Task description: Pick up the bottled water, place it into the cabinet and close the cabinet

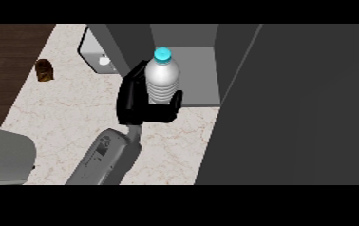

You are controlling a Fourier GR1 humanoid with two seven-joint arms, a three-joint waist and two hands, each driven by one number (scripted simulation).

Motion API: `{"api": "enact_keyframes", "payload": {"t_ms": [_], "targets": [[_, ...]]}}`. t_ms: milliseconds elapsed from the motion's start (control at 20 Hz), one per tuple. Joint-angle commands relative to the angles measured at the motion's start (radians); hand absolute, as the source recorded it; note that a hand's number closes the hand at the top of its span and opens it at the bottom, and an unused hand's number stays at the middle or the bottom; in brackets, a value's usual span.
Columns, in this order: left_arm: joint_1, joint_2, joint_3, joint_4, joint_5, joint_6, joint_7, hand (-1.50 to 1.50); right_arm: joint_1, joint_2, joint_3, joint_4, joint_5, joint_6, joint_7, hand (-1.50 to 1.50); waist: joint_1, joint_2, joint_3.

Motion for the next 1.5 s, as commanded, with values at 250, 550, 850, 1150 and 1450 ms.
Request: {"api": "enact_keyframes", "payload": {"t_ms": [250, 550, 850, 1150, 1450], "targets": [[-0.217, -0.016, 0.073, 0.146, -0.077, 0.080, 0.093, 1.50, 0.074, -0.010, 0.098, -0.091, 0.135, -0.036, -0.001, -1.50, -0.005, -0.001, 0.000], [-0.377, -0.024, 0.098, 0.374, -0.087, 0.109, 0.050, 1.50, 0.094, -0.045, 0.071, -0.088, 0.079, -0.014, -0.052, -1.50, -0.014, 0.002, 0.000], [-0.456, -0.024, 0.118, 0.561, -0.099, 0.117, -0.011, 1.50, 0.024, -0.016, 0.054, -0.095, 0.091, -0.009, 0.038, -1.50, -0.010, 0.003, -0.001], [-0.604, -0.021, 0.223, 0.823, -0.094, 0.114, -0.107, 1.50, 0.069, -0.037, 0.068, -0.075, 0.052, -0.007, -0.048, -1.50, -0.027, 0.009, -0.001], [-0.613, -0.024, 0.172, 0.951, -0.162, 0.209, -0.143, 1.50, 0.101, -0.090, 0.025, -0.111, 0.008, 0.006, -0.077, -1.50, -0.031, 0.009, 0.000]]}}
